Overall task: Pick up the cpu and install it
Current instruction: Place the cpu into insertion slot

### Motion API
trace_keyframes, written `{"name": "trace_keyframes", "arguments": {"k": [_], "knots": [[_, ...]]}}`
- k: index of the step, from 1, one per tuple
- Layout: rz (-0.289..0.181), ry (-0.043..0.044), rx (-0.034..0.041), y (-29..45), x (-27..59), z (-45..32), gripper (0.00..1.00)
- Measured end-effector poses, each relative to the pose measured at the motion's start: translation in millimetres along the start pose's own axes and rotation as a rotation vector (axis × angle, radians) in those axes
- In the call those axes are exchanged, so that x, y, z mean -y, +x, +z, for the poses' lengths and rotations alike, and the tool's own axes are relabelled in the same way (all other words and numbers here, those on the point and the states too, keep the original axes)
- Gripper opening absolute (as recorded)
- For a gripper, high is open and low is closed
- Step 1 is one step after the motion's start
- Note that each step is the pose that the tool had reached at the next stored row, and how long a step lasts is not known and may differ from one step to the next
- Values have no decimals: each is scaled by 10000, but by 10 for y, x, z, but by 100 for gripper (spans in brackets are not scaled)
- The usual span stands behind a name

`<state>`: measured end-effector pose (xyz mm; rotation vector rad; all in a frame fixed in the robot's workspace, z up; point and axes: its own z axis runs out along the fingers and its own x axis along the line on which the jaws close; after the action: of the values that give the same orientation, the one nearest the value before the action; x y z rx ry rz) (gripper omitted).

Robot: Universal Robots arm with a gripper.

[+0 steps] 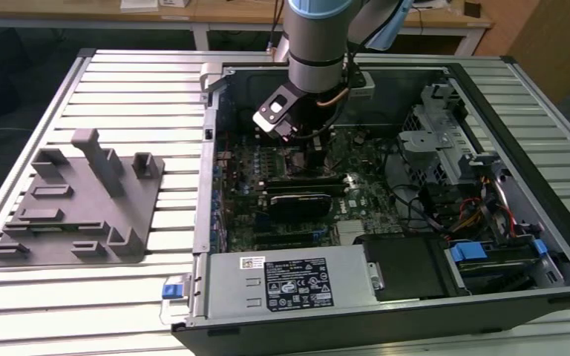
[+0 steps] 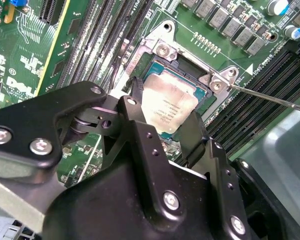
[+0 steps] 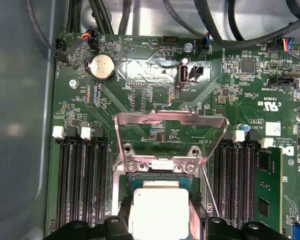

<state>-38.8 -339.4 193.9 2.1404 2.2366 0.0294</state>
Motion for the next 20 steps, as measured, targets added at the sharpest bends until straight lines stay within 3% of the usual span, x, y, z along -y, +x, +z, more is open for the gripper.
{"name": "trace_keyframes", "arguments": {"k": [20], "knots": [[25,6,-1,-1,-22,6,53]]}}
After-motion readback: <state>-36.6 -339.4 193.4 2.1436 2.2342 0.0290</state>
